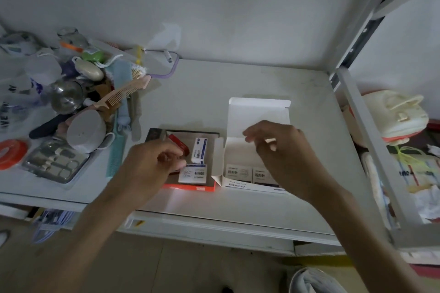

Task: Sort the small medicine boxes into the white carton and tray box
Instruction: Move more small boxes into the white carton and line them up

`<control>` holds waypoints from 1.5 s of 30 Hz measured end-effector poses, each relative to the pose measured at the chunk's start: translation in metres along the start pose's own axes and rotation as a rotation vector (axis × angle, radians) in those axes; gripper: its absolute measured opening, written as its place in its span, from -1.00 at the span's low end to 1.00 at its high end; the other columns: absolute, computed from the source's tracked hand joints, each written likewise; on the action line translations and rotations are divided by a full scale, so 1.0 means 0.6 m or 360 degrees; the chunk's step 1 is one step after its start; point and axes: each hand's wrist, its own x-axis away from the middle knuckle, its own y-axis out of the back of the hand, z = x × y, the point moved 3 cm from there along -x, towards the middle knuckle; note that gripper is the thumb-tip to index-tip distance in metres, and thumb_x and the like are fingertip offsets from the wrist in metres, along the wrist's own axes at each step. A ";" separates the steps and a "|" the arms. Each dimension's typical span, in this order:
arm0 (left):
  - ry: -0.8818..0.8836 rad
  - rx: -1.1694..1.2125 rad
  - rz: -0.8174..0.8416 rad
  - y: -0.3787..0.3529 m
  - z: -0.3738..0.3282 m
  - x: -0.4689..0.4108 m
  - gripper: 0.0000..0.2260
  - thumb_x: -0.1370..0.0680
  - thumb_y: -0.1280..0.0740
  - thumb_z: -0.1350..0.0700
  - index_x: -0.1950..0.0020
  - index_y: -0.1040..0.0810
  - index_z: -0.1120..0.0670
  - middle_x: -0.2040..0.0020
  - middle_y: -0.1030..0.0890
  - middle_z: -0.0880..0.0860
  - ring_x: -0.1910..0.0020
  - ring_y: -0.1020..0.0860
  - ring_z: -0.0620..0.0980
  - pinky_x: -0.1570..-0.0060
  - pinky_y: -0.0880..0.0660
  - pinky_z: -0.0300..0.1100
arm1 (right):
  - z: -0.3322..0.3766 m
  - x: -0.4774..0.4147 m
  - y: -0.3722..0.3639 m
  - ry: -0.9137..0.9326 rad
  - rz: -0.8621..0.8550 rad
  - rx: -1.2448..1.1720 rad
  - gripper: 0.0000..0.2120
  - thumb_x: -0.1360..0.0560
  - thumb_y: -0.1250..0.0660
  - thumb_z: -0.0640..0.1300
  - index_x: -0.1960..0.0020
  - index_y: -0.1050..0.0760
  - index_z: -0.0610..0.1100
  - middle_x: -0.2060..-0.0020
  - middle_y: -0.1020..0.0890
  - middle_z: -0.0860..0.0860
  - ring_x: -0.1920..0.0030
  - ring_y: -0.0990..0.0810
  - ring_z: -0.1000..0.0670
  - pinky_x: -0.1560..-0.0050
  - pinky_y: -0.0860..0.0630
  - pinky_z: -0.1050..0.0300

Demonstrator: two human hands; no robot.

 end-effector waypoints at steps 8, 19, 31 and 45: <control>0.0031 -0.0241 0.0366 -0.017 -0.015 -0.012 -0.76 -0.28 -0.57 -0.07 0.11 -0.68 -0.07 0.22 -0.69 -0.14 0.25 -0.61 -0.28 0.25 -0.45 -0.39 | 0.062 -0.066 -0.130 0.0246 0.0447 0.0343 -0.64 -0.36 -0.23 -0.34 -0.08 -0.59 -0.10 -0.05 -0.65 -0.01 -0.12 -0.56 -0.10 -0.14 -0.35 0.08; -0.0145 -0.0350 0.0749 -0.028 0.006 -0.036 -0.73 -0.37 -0.49 -0.14 0.04 -0.63 -0.03 0.06 -0.62 -0.09 0.06 -0.58 -0.13 0.05 -0.54 -0.15 | 0.048 -0.104 -0.152 0.0445 0.0604 0.0580 -0.71 -0.34 -0.38 -0.32 -0.02 -0.56 -0.07 0.00 -0.53 -0.03 -0.11 -0.51 -0.10 0.00 -0.40 0.09; -0.0154 -0.0115 0.0477 -0.021 0.016 -0.034 -0.80 -0.36 -0.53 -0.04 0.08 -0.62 -0.04 0.16 -0.65 -0.08 0.17 -0.61 -0.15 0.07 -0.56 -0.07 | -0.026 -0.045 0.008 -0.0165 0.0179 -0.0288 -0.73 -0.40 -0.48 -0.15 -0.07 -0.54 -0.15 0.20 -0.70 -0.02 0.32 -0.68 -0.09 0.18 -0.55 0.13; -0.0379 0.0406 0.0053 -0.050 -0.118 -0.012 -0.82 -0.40 -0.52 0.08 0.00 -0.69 -0.03 0.15 -0.72 -0.12 0.16 -0.66 -0.21 0.18 -0.56 -0.31 | -0.083 0.050 0.042 -0.0514 0.0053 -0.0516 -0.68 -0.38 -0.48 -0.29 0.15 -0.33 -0.09 0.07 -0.68 0.03 0.09 -0.69 -0.05 0.11 -0.66 0.08</control>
